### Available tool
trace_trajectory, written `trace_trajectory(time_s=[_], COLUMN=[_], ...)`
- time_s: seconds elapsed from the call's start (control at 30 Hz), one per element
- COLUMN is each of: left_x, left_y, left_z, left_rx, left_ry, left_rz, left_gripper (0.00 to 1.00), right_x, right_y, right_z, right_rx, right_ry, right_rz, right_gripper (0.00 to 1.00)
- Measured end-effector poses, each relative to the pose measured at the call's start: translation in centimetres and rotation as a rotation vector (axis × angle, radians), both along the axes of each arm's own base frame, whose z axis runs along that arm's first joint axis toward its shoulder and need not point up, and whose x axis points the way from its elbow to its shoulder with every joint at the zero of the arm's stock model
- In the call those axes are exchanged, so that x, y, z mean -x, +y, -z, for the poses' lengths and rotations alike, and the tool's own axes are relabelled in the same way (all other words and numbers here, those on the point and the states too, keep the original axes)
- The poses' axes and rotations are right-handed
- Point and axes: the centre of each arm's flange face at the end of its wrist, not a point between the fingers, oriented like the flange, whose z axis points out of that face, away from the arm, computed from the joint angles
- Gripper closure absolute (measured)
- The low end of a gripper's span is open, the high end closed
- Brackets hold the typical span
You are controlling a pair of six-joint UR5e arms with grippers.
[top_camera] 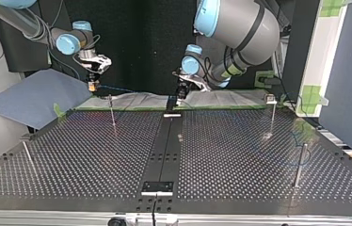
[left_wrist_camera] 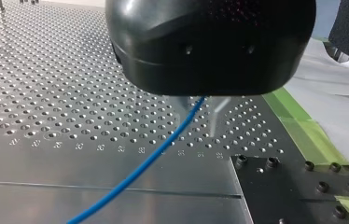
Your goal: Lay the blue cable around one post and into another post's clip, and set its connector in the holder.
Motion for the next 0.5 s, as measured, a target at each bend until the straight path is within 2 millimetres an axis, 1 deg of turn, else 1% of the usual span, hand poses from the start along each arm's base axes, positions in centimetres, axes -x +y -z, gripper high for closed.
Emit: trace_trajectory(time_s=[0.03,0.1,0.23,0.3,0.33,0.4,0.43,0.47,0.5], left_x=[0.01,0.01,0.04,0.03,0.03,0.04,0.03,0.03,0.03], left_y=[-0.01,-0.04,-0.11,-0.13,-0.13,-0.14,-0.14,-0.15,-0.14], left_z=[0.01,0.0,0.0,-0.03,-0.04,-0.02,-0.03,-0.04,-0.04], left_rx=[0.001,0.003,0.006,0.006,0.005,0.005,0.005,0.006,0.006], left_ry=[0.0,0.001,0.002,0.002,0.002,0.002,0.002,0.002,0.002], left_rz=[0.001,0.004,0.011,0.012,0.013,0.014,0.014,0.014,0.014], left_gripper=[0.91,0.98,0.98,0.91,0.91,0.84,0.84,0.78,0.76], right_x=[0.0,0.01,0.01,0.05,0.08,0.13,0.14,0.16,0.19], right_y=[0.01,0.0,-0.03,-0.05,-0.07,-0.1,-0.11,-0.12,-0.13], right_z=[0.01,0.0,-0.01,-0.02,-0.02,-0.02,-0.02,-0.02,-0.02], right_rx=[0.0,0.0,0.001,0.002,0.002,0.002,0.002,0.002,0.002], right_ry=[0.0,0.0,0.0,0.0,0.0,0.0,0.0,0.0,0.0], right_rz=[0.0,0.0,0.0,0.001,0.002,0.003,0.003,0.004,0.005], right_gripper=[1.0,1.0,1.0,1.0,1.0,1.0,1.0,1.0,1.0])
